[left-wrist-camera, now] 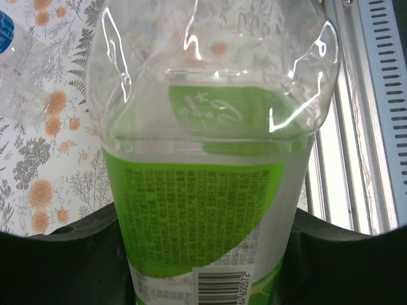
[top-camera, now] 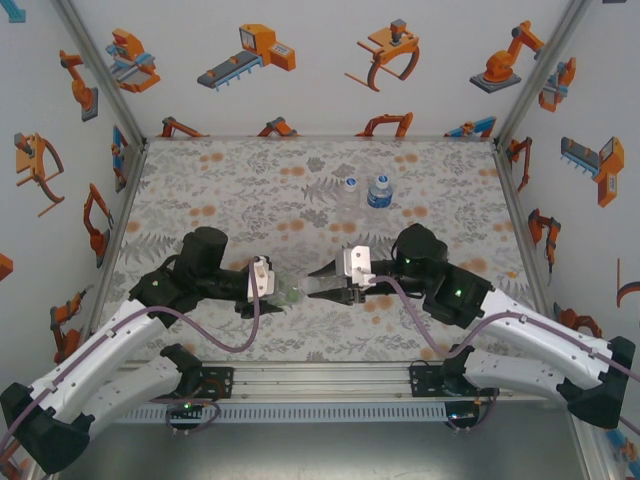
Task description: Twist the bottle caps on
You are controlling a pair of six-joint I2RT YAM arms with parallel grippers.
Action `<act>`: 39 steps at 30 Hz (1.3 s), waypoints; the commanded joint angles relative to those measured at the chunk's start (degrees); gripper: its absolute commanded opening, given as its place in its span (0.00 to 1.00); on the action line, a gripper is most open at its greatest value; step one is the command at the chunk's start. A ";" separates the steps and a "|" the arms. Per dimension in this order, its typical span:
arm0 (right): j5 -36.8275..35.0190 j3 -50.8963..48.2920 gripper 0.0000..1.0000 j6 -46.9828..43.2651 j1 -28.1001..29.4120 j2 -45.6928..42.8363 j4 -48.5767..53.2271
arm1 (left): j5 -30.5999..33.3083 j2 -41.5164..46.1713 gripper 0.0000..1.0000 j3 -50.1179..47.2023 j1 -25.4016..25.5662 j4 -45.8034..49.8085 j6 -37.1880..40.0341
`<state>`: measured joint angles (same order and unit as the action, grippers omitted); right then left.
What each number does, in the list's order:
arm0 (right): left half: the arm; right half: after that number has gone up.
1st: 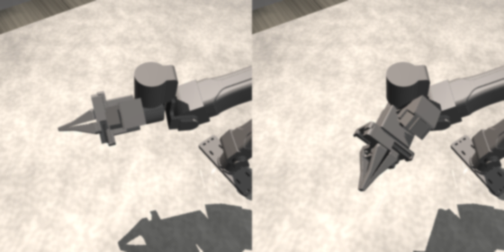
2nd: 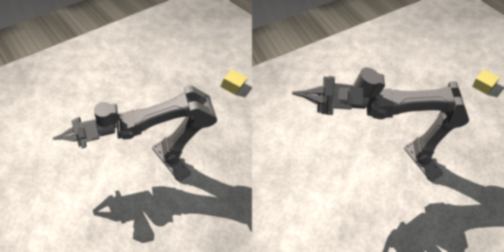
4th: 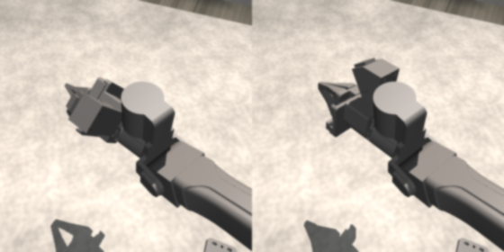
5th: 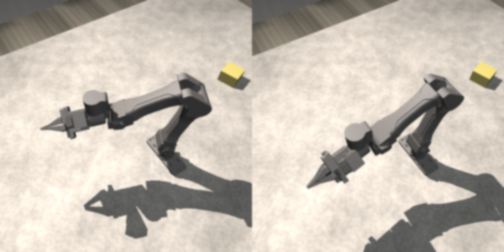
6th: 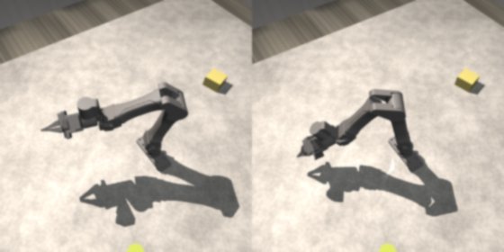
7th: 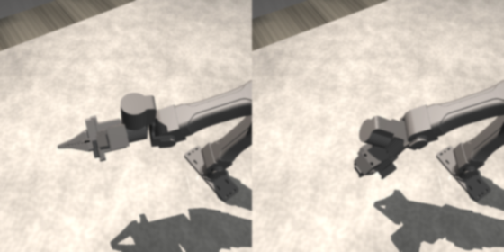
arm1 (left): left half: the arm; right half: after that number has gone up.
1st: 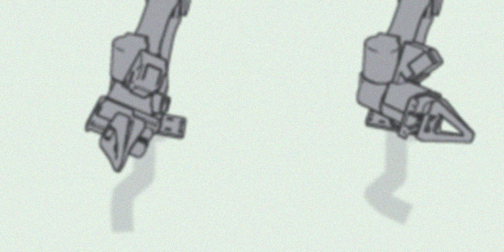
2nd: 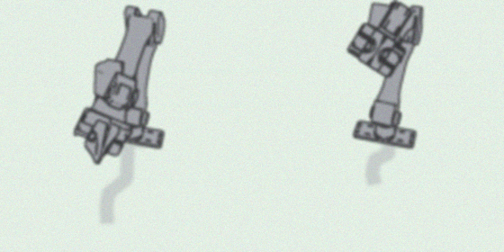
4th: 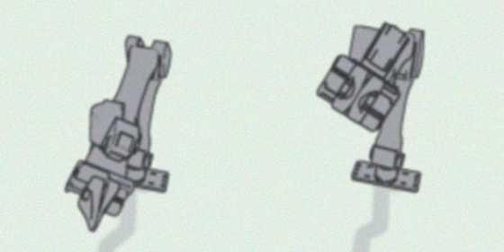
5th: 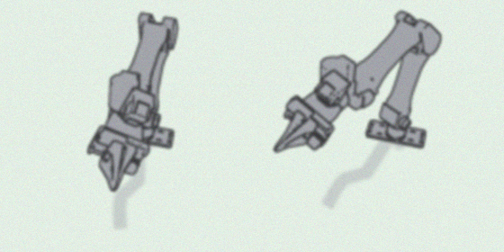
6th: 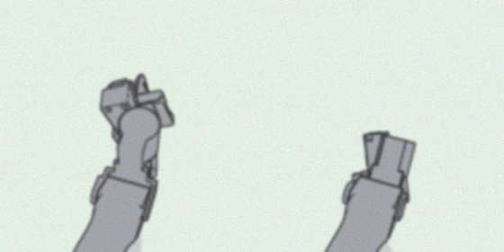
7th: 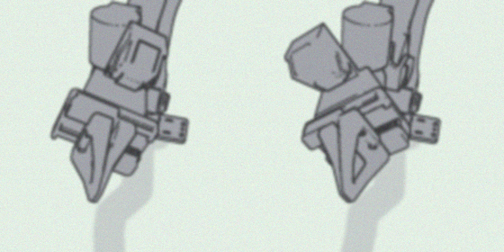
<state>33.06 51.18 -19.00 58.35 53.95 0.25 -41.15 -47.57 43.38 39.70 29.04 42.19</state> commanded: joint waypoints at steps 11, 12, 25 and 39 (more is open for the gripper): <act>-27.54 -6.88 0.00 39.68 2.88 -0.08 -10.24 | 3.26 1.47 0.00 1.18 0.41 -4.33 -3.58; -29.49 -6.88 0.00 42.55 3.14 0.23 -10.03 | 4.17 1.42 0.00 1.20 0.34 -4.32 -3.76; -47.93 5.92 0.00 79.99 4.34 8.06 14.04 | 8.98 0.29 0.00 1.78 0.31 -4.60 -5.19; -41.13 9.01 0.44 64.42 4.33 5.15 9.87 | 3.08 0.22 0.00 1.49 0.35 -4.22 -3.83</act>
<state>-8.34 57.98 53.19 62.87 60.29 11.53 -30.22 -47.88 43.38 39.35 26.13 36.25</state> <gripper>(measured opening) 0.429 0.543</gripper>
